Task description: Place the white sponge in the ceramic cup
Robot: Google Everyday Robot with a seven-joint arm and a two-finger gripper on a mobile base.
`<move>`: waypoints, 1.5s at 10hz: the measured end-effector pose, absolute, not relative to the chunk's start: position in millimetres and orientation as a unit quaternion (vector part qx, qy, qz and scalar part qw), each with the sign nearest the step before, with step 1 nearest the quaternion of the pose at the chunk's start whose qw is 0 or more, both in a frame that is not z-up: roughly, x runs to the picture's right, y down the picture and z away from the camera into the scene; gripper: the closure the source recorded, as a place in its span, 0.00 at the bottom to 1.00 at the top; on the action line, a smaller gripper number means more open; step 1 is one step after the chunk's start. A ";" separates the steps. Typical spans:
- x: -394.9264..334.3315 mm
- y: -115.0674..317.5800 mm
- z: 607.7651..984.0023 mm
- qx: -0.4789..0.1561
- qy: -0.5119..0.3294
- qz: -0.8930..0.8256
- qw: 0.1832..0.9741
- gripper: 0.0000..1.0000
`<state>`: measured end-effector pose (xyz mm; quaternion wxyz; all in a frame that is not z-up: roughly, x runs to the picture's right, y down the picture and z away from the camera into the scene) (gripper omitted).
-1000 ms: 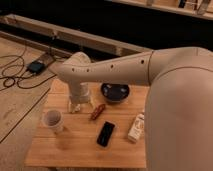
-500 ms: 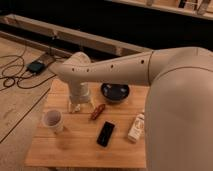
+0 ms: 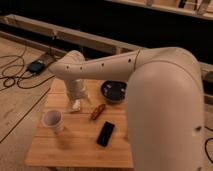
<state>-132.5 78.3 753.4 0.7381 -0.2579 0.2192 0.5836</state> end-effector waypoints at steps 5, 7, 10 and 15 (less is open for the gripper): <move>-178.7 50.7 839.2 -0.244 0.209 0.603 0.730 0.35; -190.3 46.9 868.5 -0.240 0.215 0.612 0.722 0.35; -197.2 53.9 902.2 -0.241 0.230 0.616 0.714 0.35; -200.3 63.2 935.9 -0.244 0.234 0.619 0.709 0.35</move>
